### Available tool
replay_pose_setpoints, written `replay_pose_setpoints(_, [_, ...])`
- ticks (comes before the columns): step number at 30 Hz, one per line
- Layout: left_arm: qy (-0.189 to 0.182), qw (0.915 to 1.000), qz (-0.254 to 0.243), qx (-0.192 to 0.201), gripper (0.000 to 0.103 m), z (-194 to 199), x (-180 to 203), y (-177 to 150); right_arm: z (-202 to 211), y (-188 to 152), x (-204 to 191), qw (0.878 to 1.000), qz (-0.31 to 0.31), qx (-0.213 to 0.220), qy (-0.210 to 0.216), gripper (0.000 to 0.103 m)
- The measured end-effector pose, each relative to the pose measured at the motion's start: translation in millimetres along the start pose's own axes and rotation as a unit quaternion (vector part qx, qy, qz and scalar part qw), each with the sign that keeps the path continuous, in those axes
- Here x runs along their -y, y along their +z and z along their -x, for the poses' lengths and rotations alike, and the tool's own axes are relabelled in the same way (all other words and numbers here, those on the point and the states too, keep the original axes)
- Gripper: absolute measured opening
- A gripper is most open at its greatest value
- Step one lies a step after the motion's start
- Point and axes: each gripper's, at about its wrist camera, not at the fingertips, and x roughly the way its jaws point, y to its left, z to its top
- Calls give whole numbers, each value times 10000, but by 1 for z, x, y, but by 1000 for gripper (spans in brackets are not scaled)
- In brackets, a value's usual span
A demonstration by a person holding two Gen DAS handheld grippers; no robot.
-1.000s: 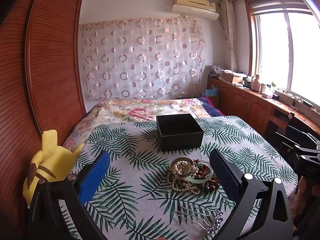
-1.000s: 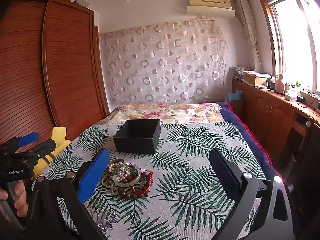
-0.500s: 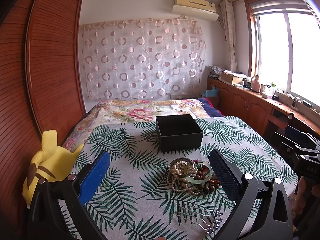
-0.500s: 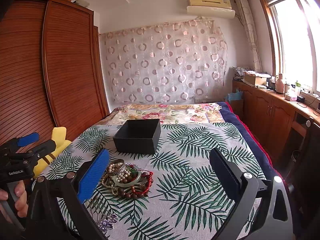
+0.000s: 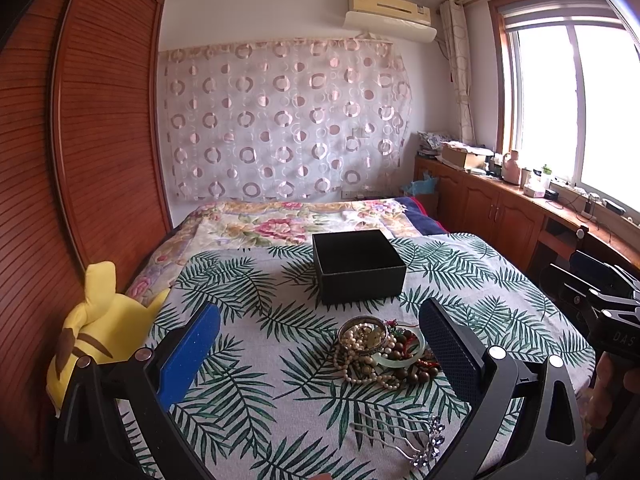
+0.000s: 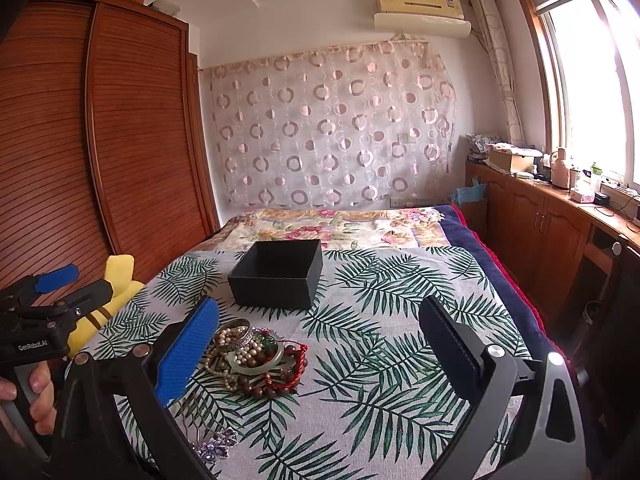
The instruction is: Organize jewelry
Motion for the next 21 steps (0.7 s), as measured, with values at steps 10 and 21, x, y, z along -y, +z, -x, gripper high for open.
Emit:
replay_pose_setpoints(10, [2, 10000, -2, 12, 96, 3, 0, 3, 5, 3, -2, 10000, 3, 6, 13, 101])
replay_pose_setpoints(21, [-28, 10000, 2, -53, 96, 11, 0, 4, 2, 4, -9, 9999, 29, -70, 67, 101])
